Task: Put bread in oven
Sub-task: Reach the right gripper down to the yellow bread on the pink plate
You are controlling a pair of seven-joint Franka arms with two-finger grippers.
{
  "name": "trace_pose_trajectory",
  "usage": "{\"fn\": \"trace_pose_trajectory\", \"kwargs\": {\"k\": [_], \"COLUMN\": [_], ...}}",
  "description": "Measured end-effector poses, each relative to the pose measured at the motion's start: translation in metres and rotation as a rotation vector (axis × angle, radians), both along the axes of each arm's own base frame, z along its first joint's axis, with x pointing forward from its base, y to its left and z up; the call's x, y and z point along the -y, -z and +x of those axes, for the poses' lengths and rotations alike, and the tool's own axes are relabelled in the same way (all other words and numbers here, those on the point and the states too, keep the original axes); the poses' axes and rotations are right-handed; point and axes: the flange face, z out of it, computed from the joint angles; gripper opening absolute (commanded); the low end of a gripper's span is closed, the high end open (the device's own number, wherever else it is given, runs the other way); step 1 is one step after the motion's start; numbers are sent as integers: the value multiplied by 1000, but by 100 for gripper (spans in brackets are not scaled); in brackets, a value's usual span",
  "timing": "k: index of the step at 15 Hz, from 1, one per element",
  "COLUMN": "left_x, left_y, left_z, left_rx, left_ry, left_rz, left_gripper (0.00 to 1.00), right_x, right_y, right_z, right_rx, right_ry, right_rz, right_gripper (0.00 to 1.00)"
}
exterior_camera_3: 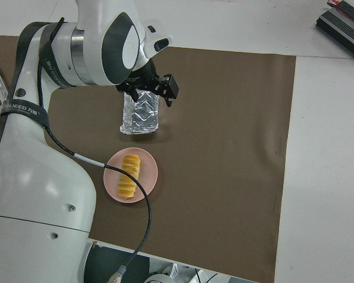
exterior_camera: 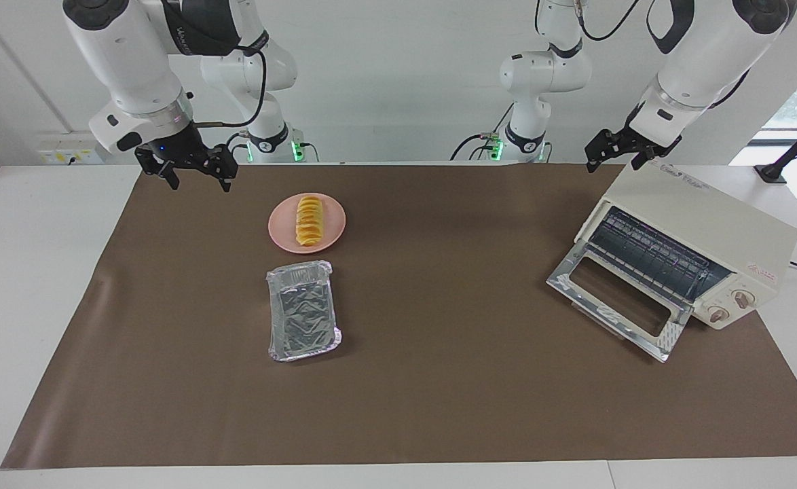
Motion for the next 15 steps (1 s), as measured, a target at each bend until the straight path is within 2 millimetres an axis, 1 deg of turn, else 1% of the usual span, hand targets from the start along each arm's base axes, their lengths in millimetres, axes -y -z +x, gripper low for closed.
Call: {"fn": "trace_pose_trajectory", "kwargs": {"k": [3,5,7,8,10,11,13,15], "left_x": [0,0,0,0,0,0,0,0], "left_y": [0,0,0,0,0,0,0,0], "left_z": [0,0,0,0,0,0,0,0], "left_rx": [0,0,0,0,0,0,0,0], "left_ry": [0,0,0,0,0,0,0,0], "left_rz": [0,0,0,0,0,0,0,0], "left_gripper": [100,100,100,100,100,100,100,100], "right_x": [-1,-4,-13,-23,-48,-62,-92,-111], "right_y": [1,5,14,23,47,63,103,143], "right_z": [-1,-3,-7,-9,-15,-19,-29,-40], "right_rx": [-5,-20,-29,-27,-34,-44,-56,-53], "right_ry": [-1,-7,-22,-34,-40,-50,-85,-94], "right_rz": [0,-1,4,15,40,45,42,37], "right_gripper": [100,100,100,100,100,100,100,100]}}
